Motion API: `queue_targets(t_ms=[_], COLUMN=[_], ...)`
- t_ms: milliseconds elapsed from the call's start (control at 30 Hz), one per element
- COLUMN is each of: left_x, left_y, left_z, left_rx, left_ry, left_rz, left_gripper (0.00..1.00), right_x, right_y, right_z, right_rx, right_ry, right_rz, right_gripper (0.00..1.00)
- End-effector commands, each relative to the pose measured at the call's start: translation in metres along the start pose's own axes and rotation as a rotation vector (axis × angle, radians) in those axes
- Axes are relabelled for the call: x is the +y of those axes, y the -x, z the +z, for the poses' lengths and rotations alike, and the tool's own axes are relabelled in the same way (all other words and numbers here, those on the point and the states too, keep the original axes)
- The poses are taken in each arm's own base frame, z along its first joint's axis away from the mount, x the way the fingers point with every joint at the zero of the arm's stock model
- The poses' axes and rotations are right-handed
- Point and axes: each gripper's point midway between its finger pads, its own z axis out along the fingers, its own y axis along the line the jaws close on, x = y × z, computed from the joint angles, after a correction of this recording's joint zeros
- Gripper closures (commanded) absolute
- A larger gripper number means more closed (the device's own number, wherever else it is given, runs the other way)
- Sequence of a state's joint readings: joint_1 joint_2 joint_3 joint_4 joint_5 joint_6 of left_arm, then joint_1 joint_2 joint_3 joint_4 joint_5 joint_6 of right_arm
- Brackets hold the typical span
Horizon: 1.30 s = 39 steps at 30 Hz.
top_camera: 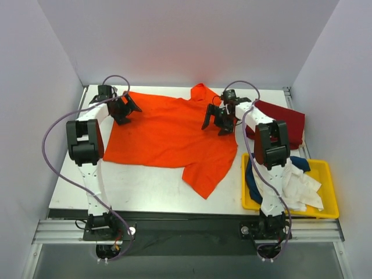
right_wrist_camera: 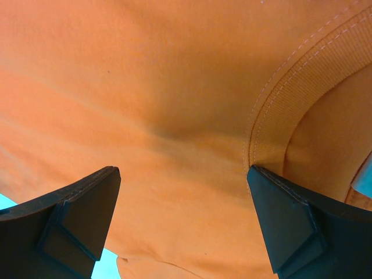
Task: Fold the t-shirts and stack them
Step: Flatten out the tshirt, then grap the side of the flattened tshirt closest away from the robot with both arms
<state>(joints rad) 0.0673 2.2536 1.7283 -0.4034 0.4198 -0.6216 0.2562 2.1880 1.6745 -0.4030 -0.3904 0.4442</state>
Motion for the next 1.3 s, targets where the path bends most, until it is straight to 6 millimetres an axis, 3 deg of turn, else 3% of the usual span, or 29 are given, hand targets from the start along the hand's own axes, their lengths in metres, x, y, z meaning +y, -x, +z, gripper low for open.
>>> queue_targets(t_ms=[0, 133, 167, 233, 267, 333, 367, 400, 433, 467, 500, 533, 567, 600, 633, 667, 700, 733, 767, 833, 1033, 1167, 1267], left_x=[0.012, -0.011, -0.024, -0.026, -0.041, -0.035, -0.047, -0.028, -0.022, -0.026, -0.018, 0.014, 0.016, 0.023, 0.053, 0.069, 0.077, 0.099, 0.103, 0.128, 0.148, 0.159, 0.162], left_y=[0.017, 0.048, 0.059, 0.070, 0.079, 0.077, 0.078, 0.068, 0.060, 0.056, 0.050, 0.031, 0.024, 0.011, -0.015, -0.022, -0.033, -0.056, -0.062, -0.085, -0.098, -0.102, -0.099], left_z=[0.008, -0.016, -0.035, -0.060, -0.090, -0.117, -0.150, -0.159, -0.170, -0.198, -0.207, -0.206, -0.222, -0.218, -0.208, -0.218, -0.217, -0.211, -0.217, -0.217, -0.217, -0.206, -0.198], left_rx=[-0.043, -0.140, -0.188, -0.253, -0.315, -0.356, -0.412, -0.412, -0.411, -0.457, -0.472, -0.428, -0.450, -0.418, -0.356, -0.359, -0.341, -0.302, -0.318, -0.292, -0.283, -0.261, -0.258], left_ry=[0.070, 0.087, 0.086, 0.154, 0.157, 0.227, 0.223, 0.302, 0.328, 0.338, 0.362, 0.413, 0.388, 0.335, 0.352, 0.330, 0.314, 0.363, 0.391, 0.478, 0.539, 0.560, 0.560], left_rz=[0.058, 0.107, 0.129, 0.163, 0.187, 0.235, 0.260, 0.270, 0.278, 0.282, 0.252, 0.206, 0.182, 0.133, 0.081, 0.010, -0.009, -0.034, -0.015, -0.025, 0.000, -0.006, -0.004], left_gripper=[0.03, 0.03, 0.03, 0.03, 0.03, 0.03, 0.03, 0.03, 0.03, 0.03, 0.03, 0.03, 0.03, 0.03, 0.03, 0.03, 0.03, 0.03, 0.03, 0.03, 0.08, 0.25, 0.31], right_x=[-0.005, 0.008, 0.013, 0.019, 0.023, 0.028, 0.032, 0.034, 0.031, 0.033, 0.035, 0.037, 0.039, 0.033, 0.034, 0.035, 0.031, 0.030, 0.035, 0.030, 0.038, 0.041, 0.043], right_y=[-0.009, 0.006, 0.014, 0.024, 0.032, 0.046, 0.053, 0.055, 0.059, 0.061, 0.061, 0.060, 0.065, 0.059, 0.056, 0.056, 0.048, 0.043, 0.040, 0.024, 0.004, 0.002, 0.002], right_z=[0.009, 0.002, -0.003, -0.013, -0.021, -0.041, -0.056, -0.063, -0.071, -0.078, -0.090, -0.095, -0.112, -0.111, -0.115, -0.126, -0.122, -0.123, -0.130, -0.123, -0.123, -0.125, -0.128], right_rx=[0.078, 0.051, 0.031, -0.007, -0.036, -0.111, -0.153, -0.177, -0.210, -0.231, -0.255, -0.272, -0.321, -0.319, -0.329, -0.356, -0.341, -0.334, -0.349, -0.318, -0.294, -0.291, -0.300], right_ry=[-0.024, 0.006, 0.018, 0.014, 0.012, -0.021, -0.030, -0.042, -0.075, -0.085, -0.093, -0.103, -0.116, -0.136, -0.142, -0.142, -0.147, -0.142, -0.115, -0.111, -0.065, -0.052, -0.046], right_rz=[0.000, -0.017, -0.024, -0.039, -0.046, -0.073, -0.084, -0.099, -0.119, -0.132, -0.141, -0.154, -0.158, -0.158, -0.159, -0.147, -0.140, -0.131, -0.127, -0.118, -0.131, -0.131, -0.134], right_gripper=[0.00, 0.00, 0.00, 0.00, 0.00, 0.00, 0.00, 0.00, 0.00, 0.00, 0.00, 0.00, 0.00, 0.00, 0.00, 0.00, 0.00, 0.00, 0.00, 0.00, 0.02, 0.05, 0.06])
